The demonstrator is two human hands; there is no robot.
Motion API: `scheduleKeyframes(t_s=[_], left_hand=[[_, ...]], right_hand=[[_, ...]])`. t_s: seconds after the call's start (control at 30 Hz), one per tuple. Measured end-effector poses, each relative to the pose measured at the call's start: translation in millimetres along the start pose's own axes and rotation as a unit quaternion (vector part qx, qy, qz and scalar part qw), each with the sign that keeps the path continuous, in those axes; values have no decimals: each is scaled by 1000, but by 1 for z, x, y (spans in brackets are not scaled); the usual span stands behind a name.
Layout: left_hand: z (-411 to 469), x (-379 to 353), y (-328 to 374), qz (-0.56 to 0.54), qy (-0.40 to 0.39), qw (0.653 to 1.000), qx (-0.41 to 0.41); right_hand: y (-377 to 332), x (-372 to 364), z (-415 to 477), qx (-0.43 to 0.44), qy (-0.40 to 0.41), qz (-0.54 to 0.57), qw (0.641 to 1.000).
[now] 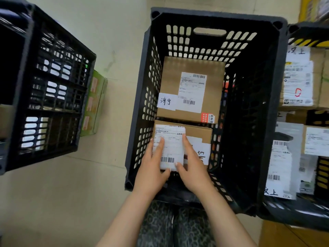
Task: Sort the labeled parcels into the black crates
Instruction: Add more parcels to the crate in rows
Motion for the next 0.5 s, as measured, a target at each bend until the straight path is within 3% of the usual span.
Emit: scheduleKeyframes(t_s=[0.5], left_hand=[[-3,11,-9,29,-23,999,29]], right_hand=[[-4,-19,4,-8,7,-5,1000]])
Point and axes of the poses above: each hand's wrist, its own z-axis towards the middle knuckle, its own x-axis out of the back of the hand, y = z × x, the point moved 7 cm from there along z, towards the middle knuckle, and after that the axes turned 6 degrees about z, right-handed, at the moved point
